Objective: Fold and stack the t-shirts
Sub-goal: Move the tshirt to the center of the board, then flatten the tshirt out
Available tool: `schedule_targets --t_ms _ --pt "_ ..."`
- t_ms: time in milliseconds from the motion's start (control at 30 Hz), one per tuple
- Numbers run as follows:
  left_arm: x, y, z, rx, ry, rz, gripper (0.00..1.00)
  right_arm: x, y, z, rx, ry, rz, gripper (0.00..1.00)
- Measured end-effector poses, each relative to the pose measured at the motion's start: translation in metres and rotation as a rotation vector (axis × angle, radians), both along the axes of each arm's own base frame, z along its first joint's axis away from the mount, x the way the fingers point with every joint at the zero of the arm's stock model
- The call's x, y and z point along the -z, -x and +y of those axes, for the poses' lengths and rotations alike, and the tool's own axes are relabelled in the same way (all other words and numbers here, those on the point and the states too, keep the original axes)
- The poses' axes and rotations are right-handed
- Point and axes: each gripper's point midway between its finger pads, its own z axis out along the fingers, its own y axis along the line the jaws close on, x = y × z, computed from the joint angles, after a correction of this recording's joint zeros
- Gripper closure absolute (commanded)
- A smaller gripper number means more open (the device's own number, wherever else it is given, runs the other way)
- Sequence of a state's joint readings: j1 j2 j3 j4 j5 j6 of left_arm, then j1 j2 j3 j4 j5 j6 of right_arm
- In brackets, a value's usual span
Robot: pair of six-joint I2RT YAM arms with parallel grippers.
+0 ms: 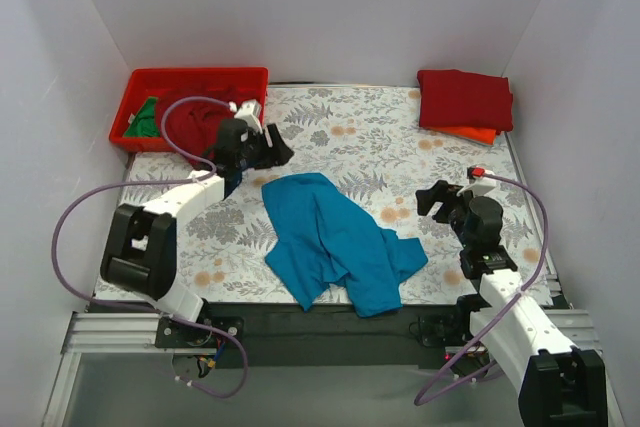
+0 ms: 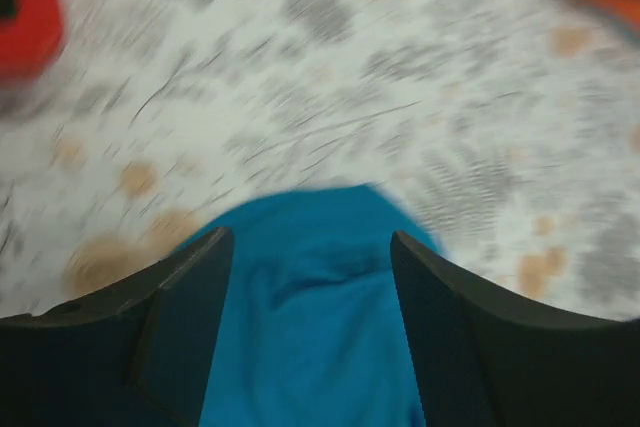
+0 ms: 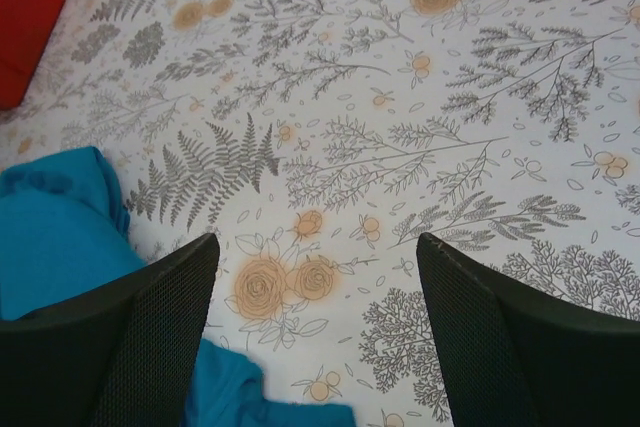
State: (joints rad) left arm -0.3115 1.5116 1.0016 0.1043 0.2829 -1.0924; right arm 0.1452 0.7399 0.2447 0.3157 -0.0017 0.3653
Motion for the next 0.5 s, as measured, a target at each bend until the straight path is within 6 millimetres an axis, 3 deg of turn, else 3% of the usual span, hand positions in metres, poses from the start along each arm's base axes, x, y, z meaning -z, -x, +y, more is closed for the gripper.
schedule_targets --t_ms 67,133,167,233,400,500 --pt "0.074 0.008 0.021 -0.098 -0.108 0.160 0.34 0.007 0.001 0.005 -0.019 0.003 0.026 0.15" --pt "0.121 0.031 0.042 -0.162 -0.200 0.272 0.34 0.014 0.002 0.014 -0.047 0.011 0.051 0.15" --pt "0.133 0.042 0.049 -0.182 -0.231 0.303 0.34 0.017 0.003 0.019 -0.061 0.018 0.062 0.15" --pt "0.136 0.056 0.055 -0.203 -0.252 0.302 0.34 0.021 0.003 0.029 -0.083 0.038 0.082 0.16" --pt "0.100 0.069 0.049 -0.203 -0.205 0.192 0.34 0.026 0.001 0.053 -0.126 0.097 0.118 0.18" --pt "0.095 0.076 0.042 -0.189 -0.188 0.172 0.33 0.029 0.005 0.068 -0.154 0.130 0.135 0.18"
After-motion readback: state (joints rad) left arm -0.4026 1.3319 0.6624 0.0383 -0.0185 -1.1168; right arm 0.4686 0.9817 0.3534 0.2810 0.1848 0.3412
